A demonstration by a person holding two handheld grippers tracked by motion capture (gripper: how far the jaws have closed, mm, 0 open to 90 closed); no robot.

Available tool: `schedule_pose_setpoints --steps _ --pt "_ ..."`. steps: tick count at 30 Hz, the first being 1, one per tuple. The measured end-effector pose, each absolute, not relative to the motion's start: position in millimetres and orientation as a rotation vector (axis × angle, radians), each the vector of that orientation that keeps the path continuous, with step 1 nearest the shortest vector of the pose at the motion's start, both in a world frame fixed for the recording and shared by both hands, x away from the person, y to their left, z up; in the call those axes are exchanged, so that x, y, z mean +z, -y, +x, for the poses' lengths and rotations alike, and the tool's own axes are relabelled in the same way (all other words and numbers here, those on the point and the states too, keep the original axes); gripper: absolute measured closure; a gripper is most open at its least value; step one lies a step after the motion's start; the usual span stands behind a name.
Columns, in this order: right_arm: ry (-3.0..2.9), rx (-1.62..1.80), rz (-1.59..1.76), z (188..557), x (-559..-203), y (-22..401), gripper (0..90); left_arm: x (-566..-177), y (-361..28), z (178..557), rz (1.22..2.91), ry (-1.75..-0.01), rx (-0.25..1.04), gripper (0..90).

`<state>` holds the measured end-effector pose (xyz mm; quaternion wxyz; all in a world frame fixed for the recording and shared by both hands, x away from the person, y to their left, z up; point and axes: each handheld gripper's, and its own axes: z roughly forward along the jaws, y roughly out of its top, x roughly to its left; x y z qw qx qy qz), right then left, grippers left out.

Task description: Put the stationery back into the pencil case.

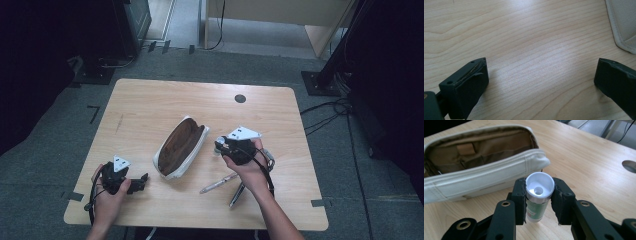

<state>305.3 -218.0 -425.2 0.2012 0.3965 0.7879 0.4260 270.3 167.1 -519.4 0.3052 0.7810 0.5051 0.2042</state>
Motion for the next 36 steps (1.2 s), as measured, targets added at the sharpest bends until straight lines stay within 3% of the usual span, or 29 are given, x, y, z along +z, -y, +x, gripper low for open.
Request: schedule_pose_setpoints --steps 17,36 --pt "-2.127 1.31 1.046 288 -378 221 66.3 -519 -167 270 2.068 -1.338 0.539 0.0" --pt "-2.091 1.431 0.976 287 -357 201 66.3 -519 -167 270 2.069 -1.336 0.539 0.0"
